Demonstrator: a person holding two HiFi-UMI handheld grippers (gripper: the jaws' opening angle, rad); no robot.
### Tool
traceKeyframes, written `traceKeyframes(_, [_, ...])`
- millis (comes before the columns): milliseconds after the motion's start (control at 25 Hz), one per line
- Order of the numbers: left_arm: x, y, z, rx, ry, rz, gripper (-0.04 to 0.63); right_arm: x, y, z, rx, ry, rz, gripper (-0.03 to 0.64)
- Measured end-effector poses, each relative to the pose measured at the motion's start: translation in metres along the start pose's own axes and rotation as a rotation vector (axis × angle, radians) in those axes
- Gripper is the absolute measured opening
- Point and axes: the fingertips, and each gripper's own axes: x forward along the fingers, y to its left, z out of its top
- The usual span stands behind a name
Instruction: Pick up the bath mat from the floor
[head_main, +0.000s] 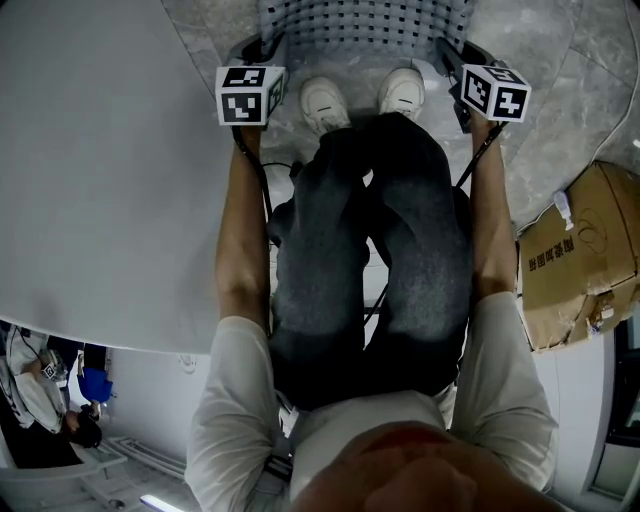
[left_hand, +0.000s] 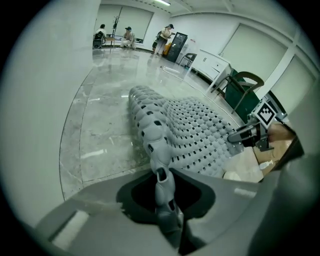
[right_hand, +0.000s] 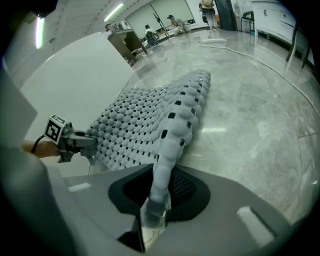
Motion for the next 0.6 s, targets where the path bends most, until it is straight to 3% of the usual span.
traceKeyframes(240, [-0.028, -0.009, 0.011, 0.015, -0.005, 0.008, 0.055, -0.029, 0.016, 0.012, -0.048, -0.019, -0.001, 0.06])
traceKeyframes(600, [-0.086, -0.03, 0.021, -0.03, -0.029, 0.017, 0.054, -0.084, 0.05, 0.024, -0.13, -0.017, 0.015, 0.057])
